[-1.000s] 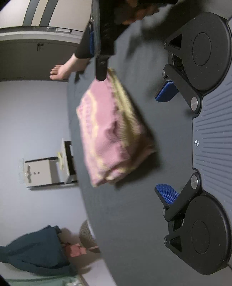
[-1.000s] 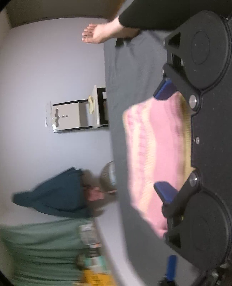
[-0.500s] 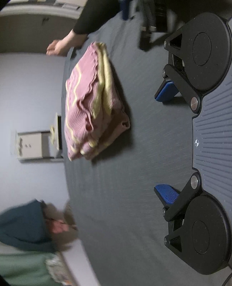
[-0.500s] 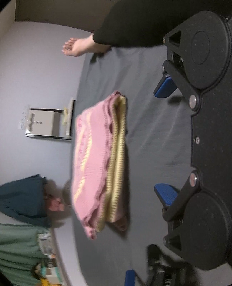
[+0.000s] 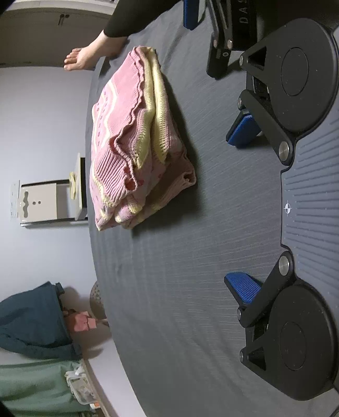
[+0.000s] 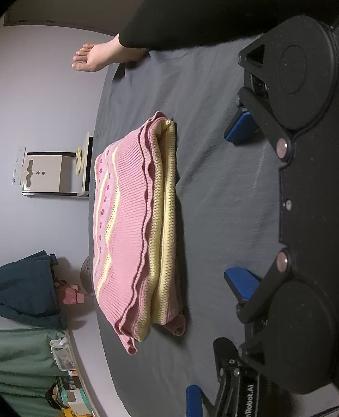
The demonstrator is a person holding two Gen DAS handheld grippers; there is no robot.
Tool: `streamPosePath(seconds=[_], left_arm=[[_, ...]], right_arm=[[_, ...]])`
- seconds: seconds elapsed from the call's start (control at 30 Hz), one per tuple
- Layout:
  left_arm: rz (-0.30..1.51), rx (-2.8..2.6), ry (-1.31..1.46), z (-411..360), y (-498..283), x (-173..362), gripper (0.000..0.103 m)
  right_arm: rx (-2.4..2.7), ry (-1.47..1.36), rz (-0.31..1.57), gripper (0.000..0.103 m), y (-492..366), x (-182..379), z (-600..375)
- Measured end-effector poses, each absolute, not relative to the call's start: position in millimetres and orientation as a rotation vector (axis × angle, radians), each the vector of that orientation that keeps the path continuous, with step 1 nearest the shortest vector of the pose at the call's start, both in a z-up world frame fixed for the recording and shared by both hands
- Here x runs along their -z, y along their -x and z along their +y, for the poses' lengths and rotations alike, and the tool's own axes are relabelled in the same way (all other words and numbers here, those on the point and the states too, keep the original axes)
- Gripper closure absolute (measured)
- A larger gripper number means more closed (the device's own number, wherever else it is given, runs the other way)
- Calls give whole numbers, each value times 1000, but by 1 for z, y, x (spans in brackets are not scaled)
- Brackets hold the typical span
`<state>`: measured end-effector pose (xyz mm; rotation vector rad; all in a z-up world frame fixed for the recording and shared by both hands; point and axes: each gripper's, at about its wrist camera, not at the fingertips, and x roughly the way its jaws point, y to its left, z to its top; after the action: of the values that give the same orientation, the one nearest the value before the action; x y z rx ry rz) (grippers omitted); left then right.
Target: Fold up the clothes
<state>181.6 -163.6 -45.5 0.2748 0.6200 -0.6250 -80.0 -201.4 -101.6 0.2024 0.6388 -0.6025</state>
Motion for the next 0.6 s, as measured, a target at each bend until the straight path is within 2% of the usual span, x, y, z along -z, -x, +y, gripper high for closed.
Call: streamPosePath(seconds=[0.6], left_arm=[[613, 589, -267, -167, -181, 45, 0]], right_arm=[[610, -200, 638, 0, 77, 100, -199]])
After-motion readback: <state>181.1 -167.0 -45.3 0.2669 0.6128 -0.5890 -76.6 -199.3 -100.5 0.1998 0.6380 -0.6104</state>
